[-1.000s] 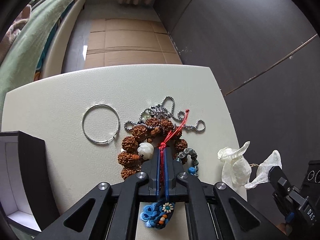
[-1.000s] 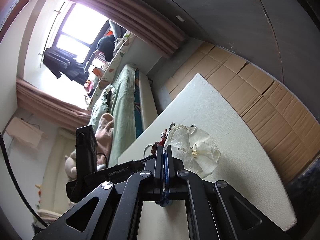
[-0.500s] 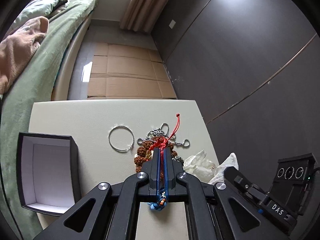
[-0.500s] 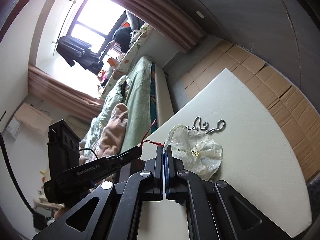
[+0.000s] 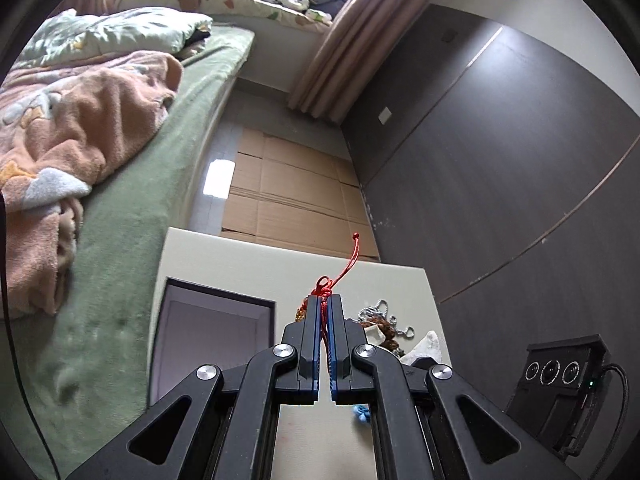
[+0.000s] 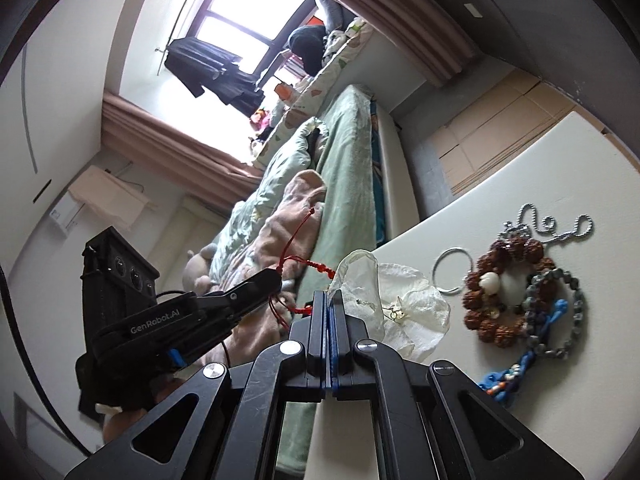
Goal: Organize jewelry
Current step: 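Lower the red cord and pouch into the black box and open both grippers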
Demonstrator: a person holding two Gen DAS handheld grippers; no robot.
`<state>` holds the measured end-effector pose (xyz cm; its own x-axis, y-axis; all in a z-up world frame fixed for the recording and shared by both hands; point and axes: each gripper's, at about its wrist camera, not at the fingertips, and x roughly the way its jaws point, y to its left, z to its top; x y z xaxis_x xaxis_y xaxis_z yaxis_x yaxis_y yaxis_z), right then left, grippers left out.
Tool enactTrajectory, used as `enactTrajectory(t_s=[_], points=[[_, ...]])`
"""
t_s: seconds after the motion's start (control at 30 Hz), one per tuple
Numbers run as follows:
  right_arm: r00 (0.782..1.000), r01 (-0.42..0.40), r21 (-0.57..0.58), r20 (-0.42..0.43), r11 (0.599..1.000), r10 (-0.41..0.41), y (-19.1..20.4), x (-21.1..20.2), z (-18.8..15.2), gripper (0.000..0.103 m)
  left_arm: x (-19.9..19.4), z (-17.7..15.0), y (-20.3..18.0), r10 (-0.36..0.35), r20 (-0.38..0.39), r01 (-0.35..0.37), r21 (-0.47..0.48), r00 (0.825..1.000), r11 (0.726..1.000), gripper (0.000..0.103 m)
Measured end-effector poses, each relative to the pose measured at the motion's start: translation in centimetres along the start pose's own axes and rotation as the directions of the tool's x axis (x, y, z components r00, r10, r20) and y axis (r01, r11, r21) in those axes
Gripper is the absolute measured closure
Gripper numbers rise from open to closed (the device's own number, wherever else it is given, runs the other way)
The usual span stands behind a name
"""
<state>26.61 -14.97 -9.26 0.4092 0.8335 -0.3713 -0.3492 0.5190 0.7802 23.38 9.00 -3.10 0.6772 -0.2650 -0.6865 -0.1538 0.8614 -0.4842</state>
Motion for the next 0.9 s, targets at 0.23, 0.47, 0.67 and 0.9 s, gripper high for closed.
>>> enactTrajectory(t_s=[0.23,0.47,0.67,0.9], points=[[0.993,-0.100,-0.008,-0.056,0.995,0.099,2.2,4.9,-1.0,0.100,-1.9,0.6,3.5,0.038,0.049,-0.033,-0.083,0.998,0.996,0.101],[0.991,-0.048,0.064,-0.123,0.997,0.056,1.9,8.7,-2.0,0.020,-1.4,0.7,4.2,0.064,0.035,-0.062,-0.064,0.997,0.996,0.101],[1.000,0.011,0.107,-0.022,0.994,-0.009,0.2,5.3,-1.2,0.011,-0.6,0.0,4.0,0.059,-0.015,-0.059,-0.043,0.998,0.997,0.100],[0.997,0.063,0.114,0.038,0.992,-0.068,-1.2,0.8,0.0,0.011,0.5,-0.3,4.5,0.127,-0.089,-0.132,-0.054,0.988,0.990,0.066]])
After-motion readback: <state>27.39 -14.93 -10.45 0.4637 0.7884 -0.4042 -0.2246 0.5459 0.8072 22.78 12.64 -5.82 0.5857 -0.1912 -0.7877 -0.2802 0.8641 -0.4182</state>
